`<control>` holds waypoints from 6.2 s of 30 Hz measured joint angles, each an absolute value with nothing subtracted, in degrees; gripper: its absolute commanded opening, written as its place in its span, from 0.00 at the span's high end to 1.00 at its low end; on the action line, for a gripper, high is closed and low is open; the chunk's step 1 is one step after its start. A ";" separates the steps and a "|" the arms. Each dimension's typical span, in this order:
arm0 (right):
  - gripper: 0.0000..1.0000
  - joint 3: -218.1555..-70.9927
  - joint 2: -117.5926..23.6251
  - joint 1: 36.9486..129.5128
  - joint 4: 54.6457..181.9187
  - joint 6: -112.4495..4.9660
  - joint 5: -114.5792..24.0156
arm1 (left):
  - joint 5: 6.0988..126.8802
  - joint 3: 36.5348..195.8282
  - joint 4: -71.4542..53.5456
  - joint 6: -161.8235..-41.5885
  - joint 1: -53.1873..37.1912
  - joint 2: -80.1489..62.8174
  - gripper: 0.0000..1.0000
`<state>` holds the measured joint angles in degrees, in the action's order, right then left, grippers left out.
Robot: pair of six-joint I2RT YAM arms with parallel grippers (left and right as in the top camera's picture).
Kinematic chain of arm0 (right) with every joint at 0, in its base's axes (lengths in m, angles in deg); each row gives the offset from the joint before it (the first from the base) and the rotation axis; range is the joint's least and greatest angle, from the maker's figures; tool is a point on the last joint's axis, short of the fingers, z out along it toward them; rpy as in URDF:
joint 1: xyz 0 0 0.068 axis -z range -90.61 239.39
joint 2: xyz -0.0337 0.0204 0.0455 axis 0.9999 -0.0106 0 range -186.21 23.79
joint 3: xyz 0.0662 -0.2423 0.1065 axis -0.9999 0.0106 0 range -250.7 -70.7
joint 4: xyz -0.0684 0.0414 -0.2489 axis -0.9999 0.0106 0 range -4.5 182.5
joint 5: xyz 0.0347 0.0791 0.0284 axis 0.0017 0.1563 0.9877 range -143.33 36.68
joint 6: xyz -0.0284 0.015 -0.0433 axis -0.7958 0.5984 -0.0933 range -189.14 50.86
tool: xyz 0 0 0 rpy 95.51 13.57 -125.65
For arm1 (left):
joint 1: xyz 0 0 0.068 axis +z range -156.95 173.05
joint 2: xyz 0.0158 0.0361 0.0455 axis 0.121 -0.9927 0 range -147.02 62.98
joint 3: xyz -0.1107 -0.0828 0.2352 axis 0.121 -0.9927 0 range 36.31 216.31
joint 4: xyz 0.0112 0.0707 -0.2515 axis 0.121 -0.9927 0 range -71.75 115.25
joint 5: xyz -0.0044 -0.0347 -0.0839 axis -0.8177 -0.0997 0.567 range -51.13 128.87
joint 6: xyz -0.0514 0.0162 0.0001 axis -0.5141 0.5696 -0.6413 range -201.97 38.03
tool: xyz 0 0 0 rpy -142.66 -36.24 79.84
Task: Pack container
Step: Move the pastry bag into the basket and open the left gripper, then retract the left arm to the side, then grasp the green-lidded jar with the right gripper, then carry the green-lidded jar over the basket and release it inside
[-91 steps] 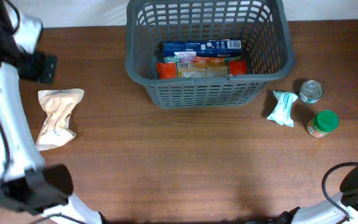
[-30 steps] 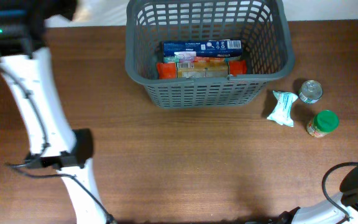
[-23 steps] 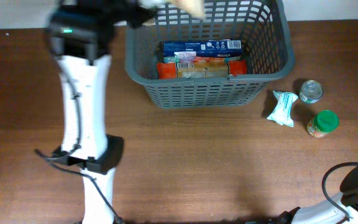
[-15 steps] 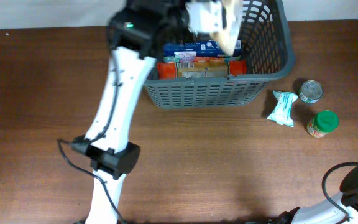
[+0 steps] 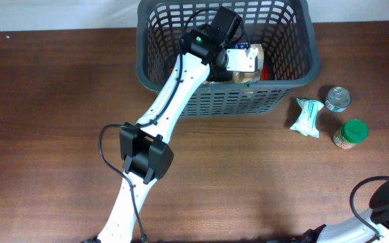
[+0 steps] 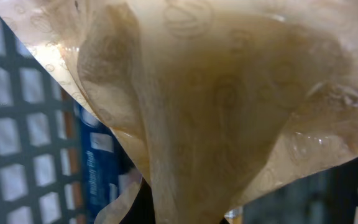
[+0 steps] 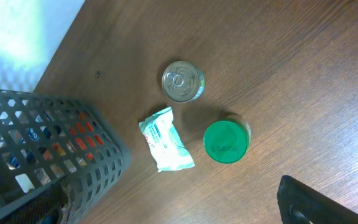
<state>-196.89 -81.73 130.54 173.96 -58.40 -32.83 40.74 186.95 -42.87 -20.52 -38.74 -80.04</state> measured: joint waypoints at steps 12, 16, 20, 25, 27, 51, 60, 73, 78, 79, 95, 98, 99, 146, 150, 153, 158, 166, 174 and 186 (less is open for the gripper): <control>0.01 -196.89 -81.73 130.54 173.94 -58.40 -32.83 | 42.23 186.91 -43.19 -24.39 -39.88 -80.32 0.98; 0.01 -196.89 -81.73 130.54 173.94 -58.40 -32.83 | 43.28 186.91 -43.00 -24.56 -41.06 -80.91 0.98; 0.01 -196.89 -81.73 130.54 173.96 -58.40 -32.83 | 45.20 186.91 -42.89 -24.61 -41.80 -82.36 0.77; 0.01 -196.89 -81.73 130.54 173.94 -58.42 -32.83 | 46.25 186.87 -40.55 -27.14 -42.11 -83.38 0.13; 0.01 -196.89 -81.73 130.56 173.94 -58.42 -32.83 | 45.88 186.93 -39.02 -29.90 -42.15 -83.38 0.01; 0.01 -196.84 -81.73 130.54 164.19 -58.40 -32.83 | 35.82 204.90 -50.54 -50.40 -18.24 -49.44 0.01; 0.01 -196.84 -81.73 130.54 160.02 -58.46 -32.88 | 32.81 194.06 -55.48 -66.77 -2.00 -54.29 0.01; 0.01 -180.58 -81.70 124.64 164.50 -58.86 -47.54 | 32.39 180.55 -56.68 -71.12 2.39 -54.73 0.01; 0.01 -168.21 -81.92 121.40 156.65 -58.94 -48.51 | 32.39 180.13 -56.70 -71.14 2.39 -54.73 0.01; 0.01 -166.33 -81.94 121.12 155.58 -58.94 -48.59 | 32.39 180.13 -56.64 -71.14 2.39 -54.73 0.01; 0.01 -146.97 -82.03 120.90 137.18 -58.48 -48.99 | 32.39 180.13 -56.66 -71.16 2.39 -54.73 0.01; 0.02 -145.35 -82.10 120.90 134.03 -57.94 -48.96 | 32.39 180.13 -56.66 -71.16 2.39 -54.73 0.01; 0.01 -144.89 -82.23 120.90 132.98 -57.74 -48.86 | 32.39 180.13 -56.64 -71.14 2.39 -54.73 0.01; 0.50 -173.52 -75.91 118.23 150.40 -55.53 -46.19 | 32.39 180.13 -56.66 -71.16 2.39 -54.73 0.01; 0.58 -183.71 -69.86 111.94 152.32 -55.82 -46.12 | 32.37 180.13 -56.66 -71.16 2.39 -54.73 0.01; 0.65 -187.95 -65.92 104.86 151.03 -56.15 -45.75 | 32.37 180.13 -56.66 -71.16 2.39 -54.73 0.01; 0.66 -189.22 -63.54 92.95 145.57 -58.94 -45.29 | 32.39 180.13 -56.66 -71.16 2.39 -54.73 0.01; 0.76 -189.22 -74.60 81.34 141.37 -64.23 -45.27 | 32.37 180.13 -56.66 -71.16 2.39 -54.73 0.01; 0.71 -188.74 -88.15 80.66 143.80 -65.15 -45.31 | 32.39 180.13 -56.66 -71.16 2.39 -54.73 0.01; 0.64 -188.65 -95.52 80.66 147.97 -65.33 -47.13 | 32.39 180.13 -56.66 -71.16 2.39 -54.73 0.01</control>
